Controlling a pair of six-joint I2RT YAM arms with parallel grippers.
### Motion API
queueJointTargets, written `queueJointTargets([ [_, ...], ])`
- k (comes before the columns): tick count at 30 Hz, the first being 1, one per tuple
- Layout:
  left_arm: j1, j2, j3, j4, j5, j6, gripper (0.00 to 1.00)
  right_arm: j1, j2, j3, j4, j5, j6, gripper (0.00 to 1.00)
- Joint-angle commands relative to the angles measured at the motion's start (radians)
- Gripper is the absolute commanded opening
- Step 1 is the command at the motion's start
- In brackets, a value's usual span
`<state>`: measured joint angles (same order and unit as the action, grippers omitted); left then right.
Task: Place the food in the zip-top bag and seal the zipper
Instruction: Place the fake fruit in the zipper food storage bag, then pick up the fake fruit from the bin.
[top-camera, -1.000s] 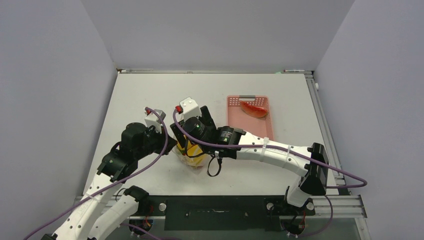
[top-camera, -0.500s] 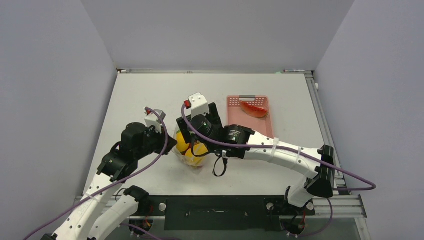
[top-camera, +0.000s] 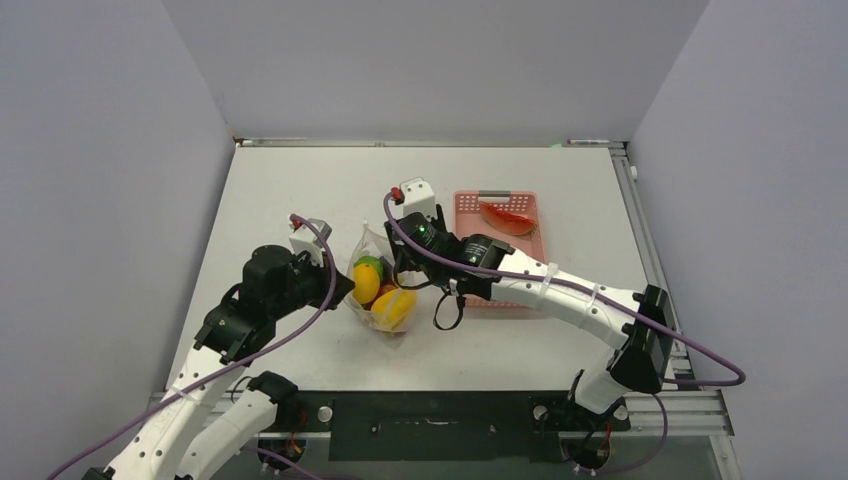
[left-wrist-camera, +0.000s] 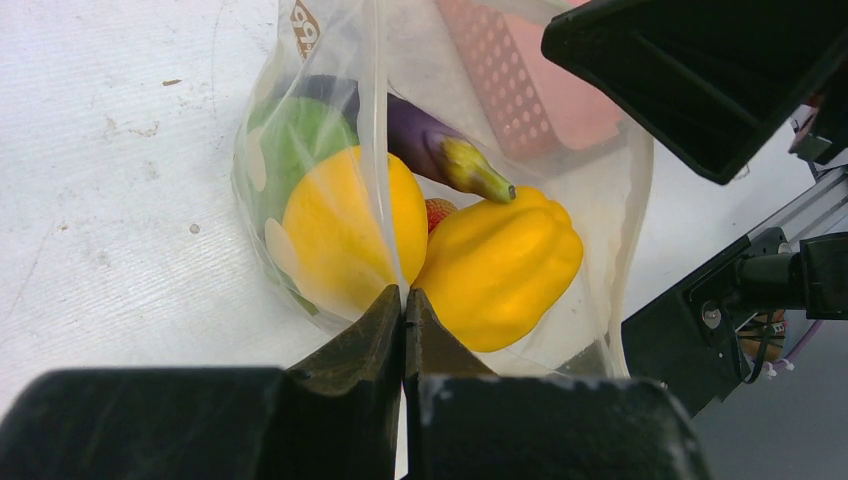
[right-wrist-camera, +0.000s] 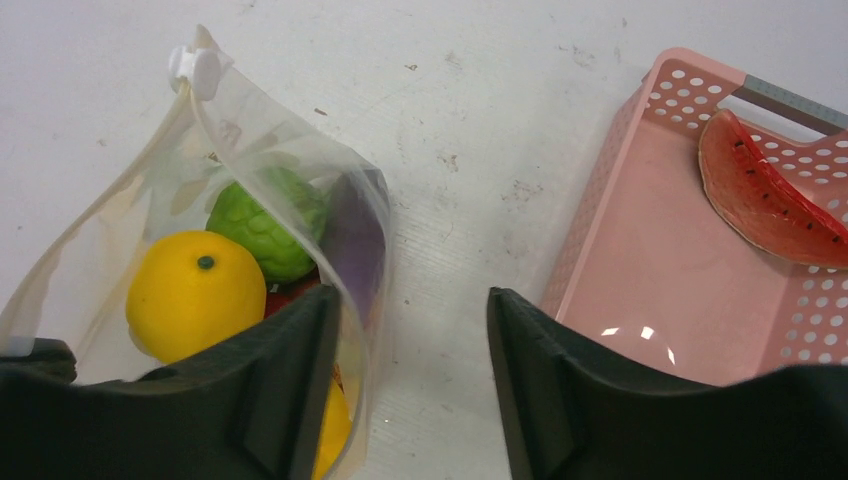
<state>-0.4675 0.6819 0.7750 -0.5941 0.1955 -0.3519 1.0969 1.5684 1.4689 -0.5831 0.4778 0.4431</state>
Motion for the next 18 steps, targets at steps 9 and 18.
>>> queueJointTargets([
  [9, 0.004, 0.004, 0.003, 0.035, 0.020, 0.001, 0.00, -0.017, -0.015, 0.021, 0.024, -0.126, 0.014, 0.06],
  [18, 0.004, 0.009, 0.099, -0.001, 0.010, -0.005, 0.00, 0.021, -0.070, 0.086, -0.007, -0.052, 0.006, 0.05],
])
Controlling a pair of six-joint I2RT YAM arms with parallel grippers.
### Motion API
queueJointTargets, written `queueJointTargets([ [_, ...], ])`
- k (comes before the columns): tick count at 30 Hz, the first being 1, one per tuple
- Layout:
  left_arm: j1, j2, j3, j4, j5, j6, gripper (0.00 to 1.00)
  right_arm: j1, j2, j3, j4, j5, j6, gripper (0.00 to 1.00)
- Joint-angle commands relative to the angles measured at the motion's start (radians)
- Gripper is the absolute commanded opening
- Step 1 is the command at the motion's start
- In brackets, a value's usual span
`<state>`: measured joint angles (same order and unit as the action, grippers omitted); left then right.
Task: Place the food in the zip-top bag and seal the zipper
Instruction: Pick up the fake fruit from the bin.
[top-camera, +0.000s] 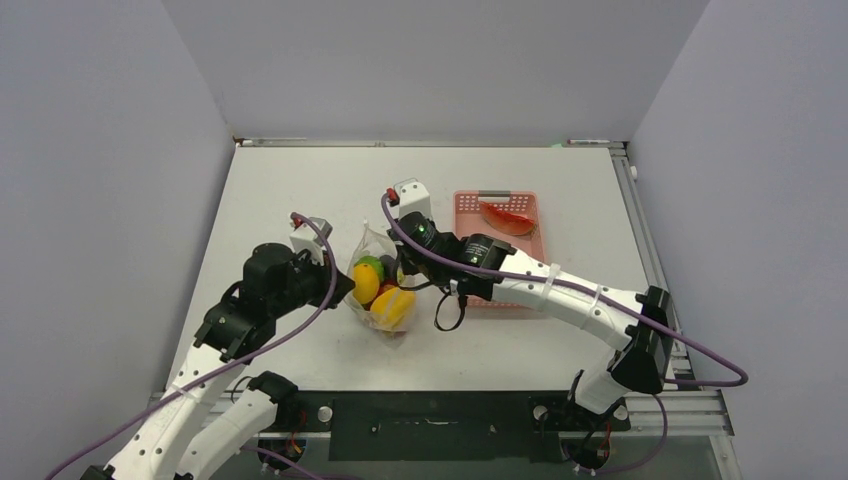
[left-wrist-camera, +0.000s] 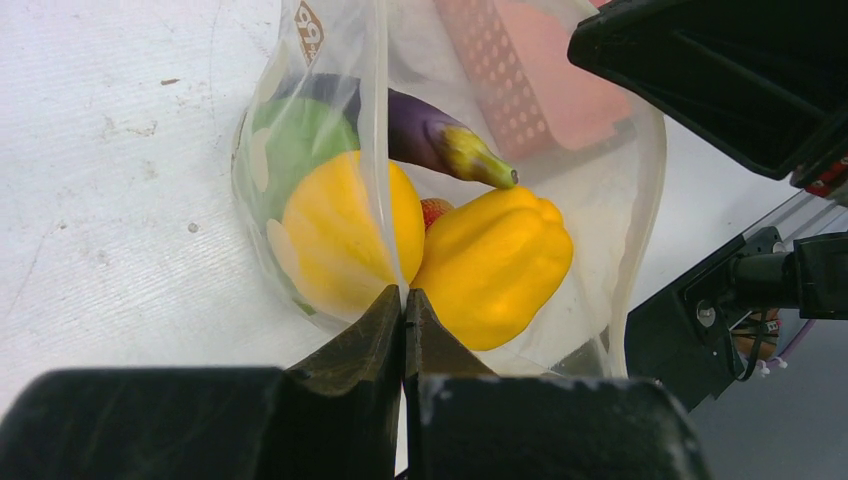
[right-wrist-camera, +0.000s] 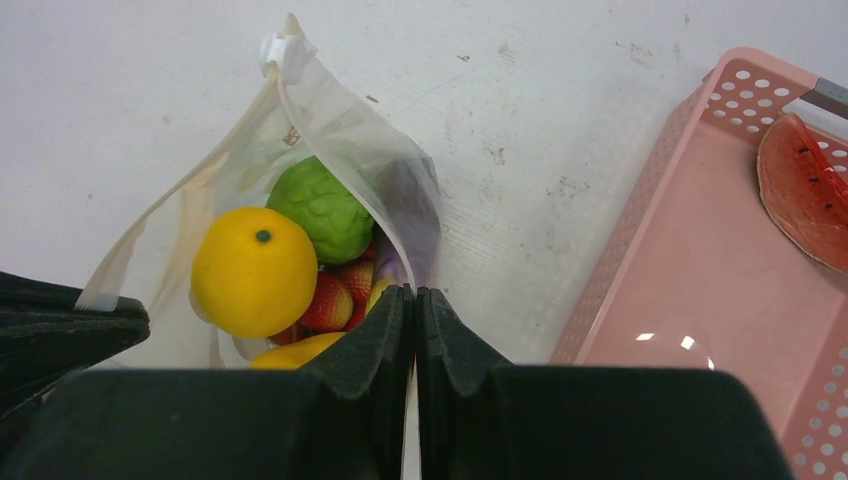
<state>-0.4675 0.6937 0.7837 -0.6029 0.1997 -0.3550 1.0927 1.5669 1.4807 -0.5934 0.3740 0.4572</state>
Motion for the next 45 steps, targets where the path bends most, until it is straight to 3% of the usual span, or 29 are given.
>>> queueJointTargets([
  [1, 0.004, 0.001, 0.110, -0.004, 0.004, 0.000, 0.00, 0.031, -0.075, 0.084, 0.001, 0.060, -0.008, 0.05],
  [10, 0.004, 0.021, 0.279, -0.087, -0.028, 0.025, 0.00, 0.058, -0.134, 0.105, 0.010, 0.123, -0.008, 0.05],
  [25, 0.005, 0.014, 0.075, 0.014, -0.017, -0.017, 0.00, 0.007, -0.108, -0.067, 0.082, 0.066, 0.022, 0.06],
  [29, 0.006, 0.012, 0.064, 0.027, -0.014, -0.008, 0.00, 0.000, -0.123, -0.061, 0.091, 0.068, 0.019, 0.18],
  [38, 0.006, 0.004, 0.029, 0.057, -0.002, 0.001, 0.00, -0.021, -0.203, -0.030, 0.050, 0.147, -0.010, 0.56],
  [45, 0.006, -0.003, 0.020, 0.055, 0.000, 0.006, 0.00, -0.119, -0.277, -0.081, 0.028, 0.158, -0.035, 0.65],
])
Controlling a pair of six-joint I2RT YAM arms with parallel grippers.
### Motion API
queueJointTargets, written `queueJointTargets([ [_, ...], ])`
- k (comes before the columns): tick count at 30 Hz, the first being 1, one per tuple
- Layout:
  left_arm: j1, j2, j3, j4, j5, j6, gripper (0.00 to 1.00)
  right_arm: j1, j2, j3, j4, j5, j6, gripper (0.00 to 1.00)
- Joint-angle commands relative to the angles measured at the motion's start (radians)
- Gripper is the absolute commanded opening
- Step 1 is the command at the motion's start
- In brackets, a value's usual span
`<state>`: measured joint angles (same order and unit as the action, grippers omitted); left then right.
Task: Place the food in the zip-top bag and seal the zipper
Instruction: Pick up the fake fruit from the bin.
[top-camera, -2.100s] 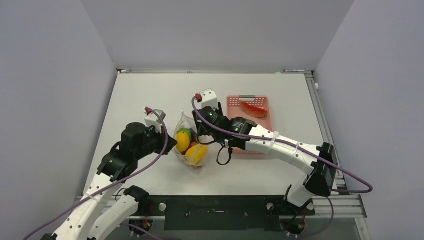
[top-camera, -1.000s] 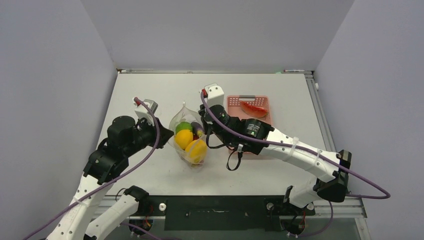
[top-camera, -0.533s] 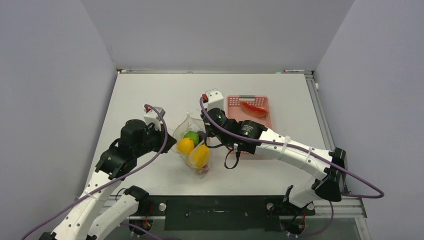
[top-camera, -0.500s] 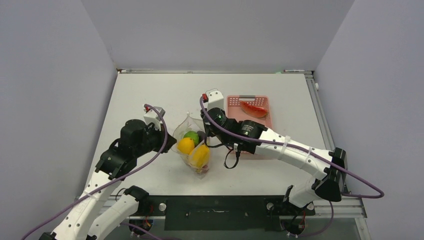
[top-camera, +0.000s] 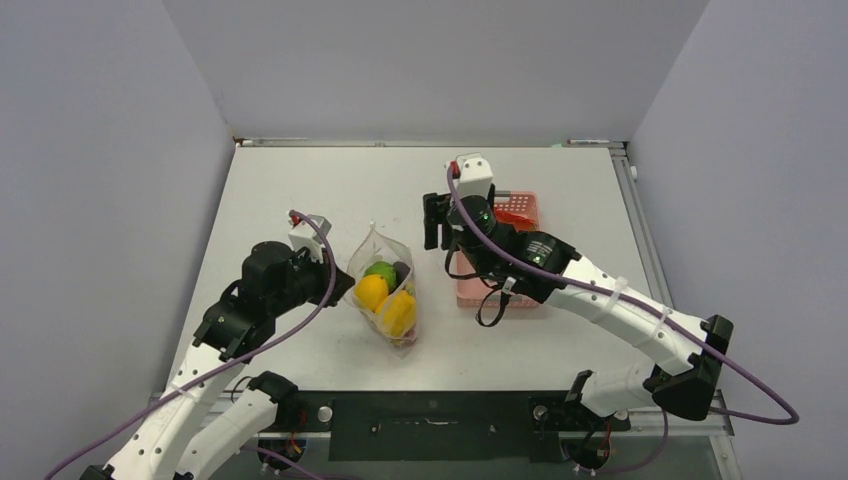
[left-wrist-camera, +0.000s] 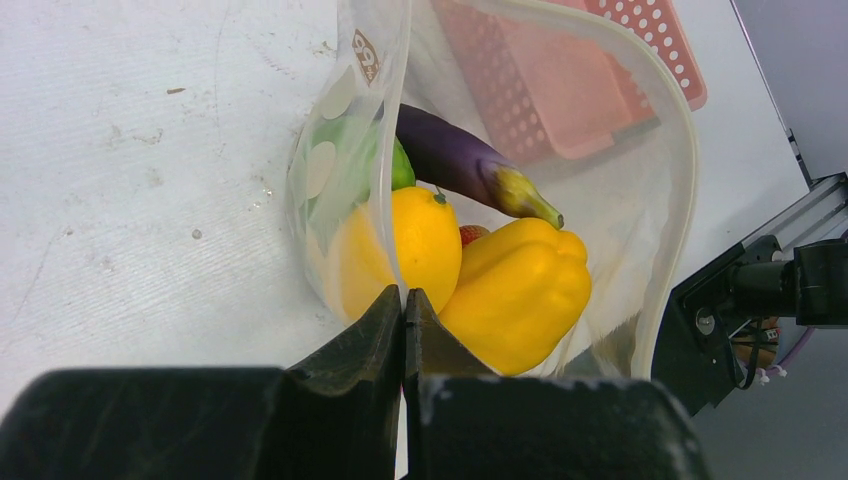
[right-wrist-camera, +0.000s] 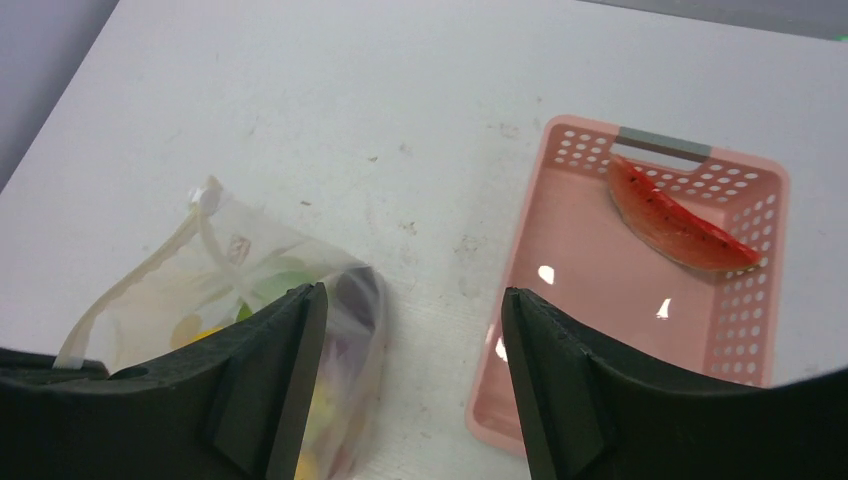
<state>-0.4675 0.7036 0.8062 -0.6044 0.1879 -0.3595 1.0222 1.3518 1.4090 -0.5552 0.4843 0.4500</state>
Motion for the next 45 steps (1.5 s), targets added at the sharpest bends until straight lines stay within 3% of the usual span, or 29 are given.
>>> queueJointTargets([
  [1, 0.007, -0.013, -0.002, 0.056, 0.013, 0.012, 0.00, -0.063, -0.067, -0.017, -0.015, 0.054, -0.032, 0.67],
  [17, 0.006, -0.028, -0.015, 0.042, 0.018, 0.008, 0.00, -0.399, 0.000, -0.148, 0.035, -0.041, -0.112, 0.73],
  [24, 0.007, -0.031, -0.023, 0.036, 0.016, 0.008, 0.00, -0.535, 0.133, -0.129, 0.074, -0.216, -0.154, 0.74],
  [35, 0.007, -0.038, -0.027, 0.036, 0.020, 0.011, 0.00, -0.577, 0.349, -0.013, 0.041, -0.162, -0.257, 0.67],
  [45, 0.012, -0.031, -0.027, 0.037, 0.019, 0.013, 0.00, -0.591, 0.506, 0.105, 0.055, -0.162, -0.387, 0.68],
])
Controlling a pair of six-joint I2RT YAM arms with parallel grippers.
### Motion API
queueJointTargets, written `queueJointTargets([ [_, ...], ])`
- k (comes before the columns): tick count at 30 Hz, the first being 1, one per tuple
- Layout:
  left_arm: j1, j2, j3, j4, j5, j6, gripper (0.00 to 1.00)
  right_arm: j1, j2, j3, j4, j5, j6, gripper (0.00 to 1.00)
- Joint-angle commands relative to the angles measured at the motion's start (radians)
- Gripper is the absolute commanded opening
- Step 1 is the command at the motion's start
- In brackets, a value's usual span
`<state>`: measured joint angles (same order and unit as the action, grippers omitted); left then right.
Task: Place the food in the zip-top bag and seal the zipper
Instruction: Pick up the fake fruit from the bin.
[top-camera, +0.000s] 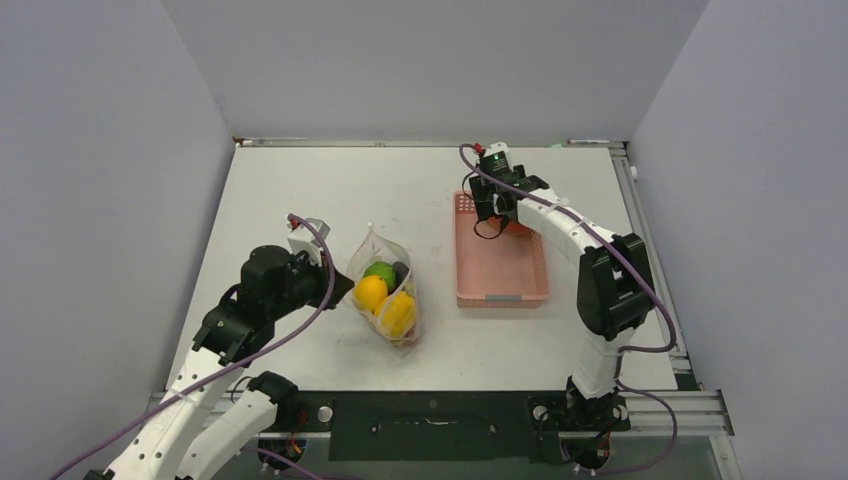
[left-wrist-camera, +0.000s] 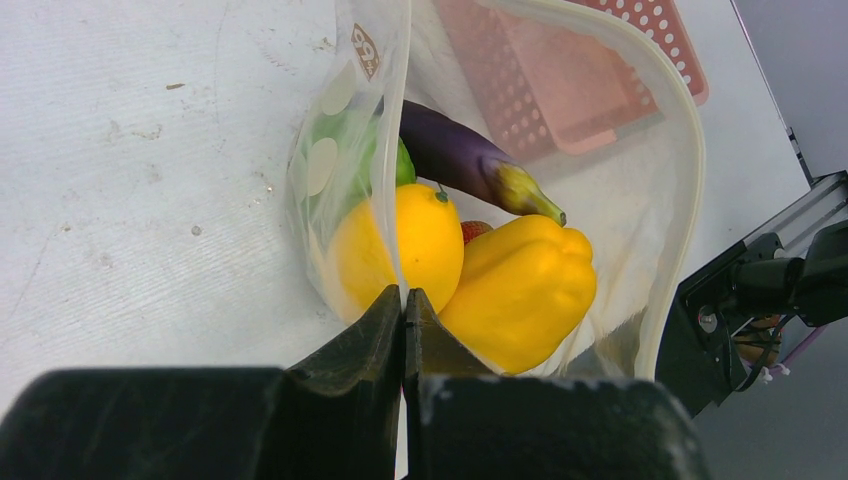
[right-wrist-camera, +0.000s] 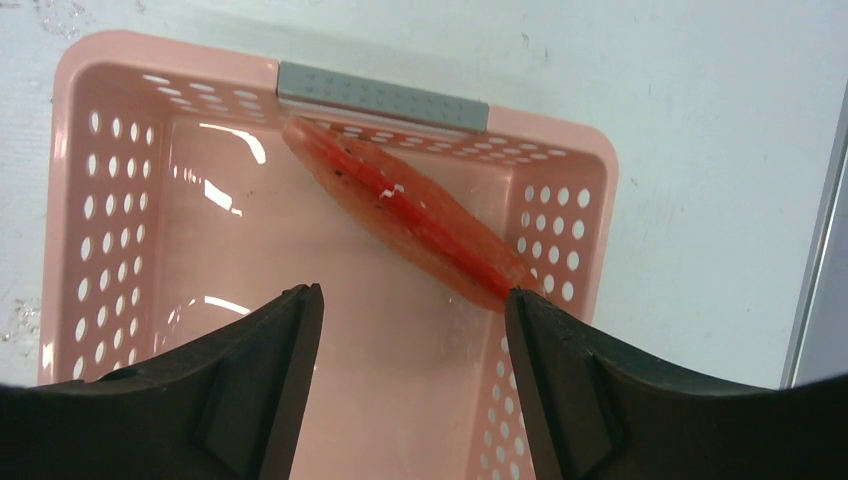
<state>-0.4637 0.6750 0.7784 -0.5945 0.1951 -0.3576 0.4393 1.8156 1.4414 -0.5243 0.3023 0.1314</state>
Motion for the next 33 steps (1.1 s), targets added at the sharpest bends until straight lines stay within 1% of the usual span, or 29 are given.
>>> queueJointTargets([
  [1, 0.009, -0.003, 0.000, 0.026, 0.012, 0.011, 0.00, -0.010, 0.057, 0.081, 0.024, 0.013, -0.076, 0.66],
  [11, 0.014, 0.000, 0.001, 0.028, 0.013, 0.011, 0.00, -0.022, 0.146, 0.115, 0.040, -0.006, -0.113, 0.60],
  [21, 0.016, 0.000, 0.000, 0.027, 0.013, 0.011, 0.00, -0.034, 0.206, 0.120, 0.067, -0.006, -0.124, 0.59],
  [24, 0.016, -0.001, -0.001, 0.027, 0.012, 0.011, 0.00, -0.034, 0.221, 0.128, 0.063, -0.004, -0.124, 0.57],
  [26, 0.016, 0.000, -0.001, 0.027, 0.012, 0.011, 0.00, -0.034, 0.218, 0.121, 0.063, -0.010, -0.124, 0.53],
  [29, 0.016, 0.000, -0.001, 0.027, 0.012, 0.011, 0.00, -0.033, 0.206, 0.099, 0.074, -0.011, -0.124, 0.50],
  [31, 0.016, -0.002, -0.001, 0.027, 0.012, 0.012, 0.00, -0.034, 0.204, 0.090, 0.076, -0.011, -0.124, 0.45],
  [33, 0.016, 0.000, -0.001, 0.027, 0.013, 0.012, 0.00, -0.033, 0.205, 0.089, 0.065, -0.010, -0.123, 0.37],
])
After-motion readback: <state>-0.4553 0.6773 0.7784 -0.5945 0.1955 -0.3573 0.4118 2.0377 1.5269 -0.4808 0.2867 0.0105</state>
